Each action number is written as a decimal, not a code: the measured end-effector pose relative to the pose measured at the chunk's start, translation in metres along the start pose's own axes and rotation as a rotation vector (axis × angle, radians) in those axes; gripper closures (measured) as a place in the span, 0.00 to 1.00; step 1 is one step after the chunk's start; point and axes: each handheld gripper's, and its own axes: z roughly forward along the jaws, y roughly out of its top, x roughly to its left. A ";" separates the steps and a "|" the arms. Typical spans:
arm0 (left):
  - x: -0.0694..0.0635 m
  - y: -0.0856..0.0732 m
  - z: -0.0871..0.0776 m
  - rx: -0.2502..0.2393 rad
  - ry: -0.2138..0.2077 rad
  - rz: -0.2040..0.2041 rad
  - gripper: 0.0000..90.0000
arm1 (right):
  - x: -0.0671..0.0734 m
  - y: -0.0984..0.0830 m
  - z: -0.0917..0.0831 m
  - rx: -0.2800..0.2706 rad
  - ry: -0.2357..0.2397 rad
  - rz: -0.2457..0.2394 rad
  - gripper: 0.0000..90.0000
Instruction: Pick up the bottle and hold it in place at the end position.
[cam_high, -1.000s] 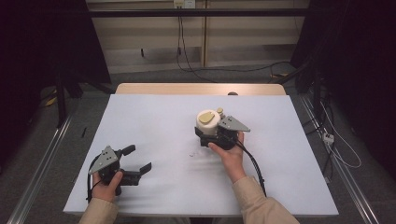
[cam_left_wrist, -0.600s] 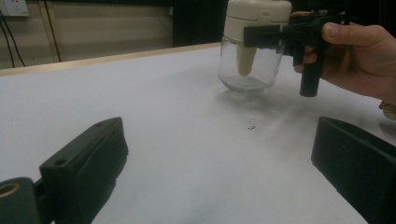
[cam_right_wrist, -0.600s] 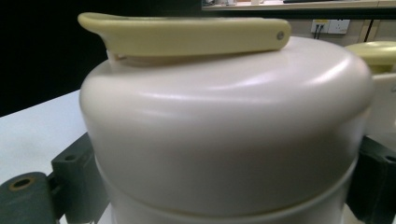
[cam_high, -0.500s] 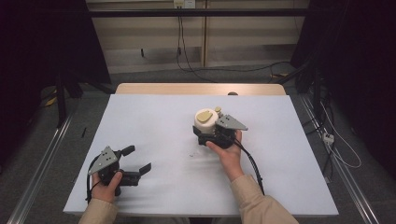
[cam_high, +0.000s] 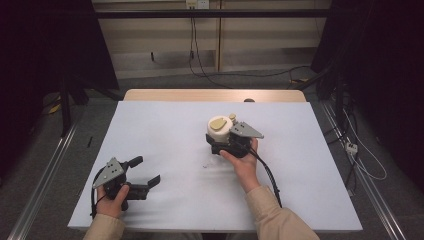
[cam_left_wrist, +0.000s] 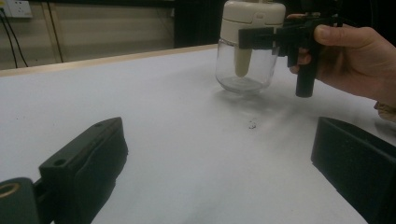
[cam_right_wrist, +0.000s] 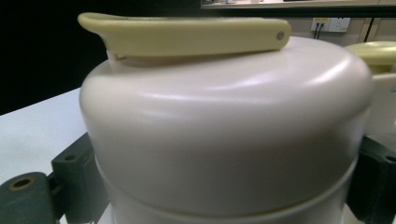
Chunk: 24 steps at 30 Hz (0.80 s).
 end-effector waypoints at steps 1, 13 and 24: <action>0.000 0.000 0.000 0.000 -0.001 0.001 0.03 | 0.000 0.000 0.000 -0.001 -0.001 0.003 0.07; 0.000 -0.001 0.000 0.004 -0.001 0.001 0.03 | -0.001 0.003 0.002 0.001 0.001 -0.004 0.08; 0.000 -0.001 -0.001 0.002 0.004 -0.003 0.03 | 0.003 0.007 0.010 -0.002 0.013 -0.003 0.07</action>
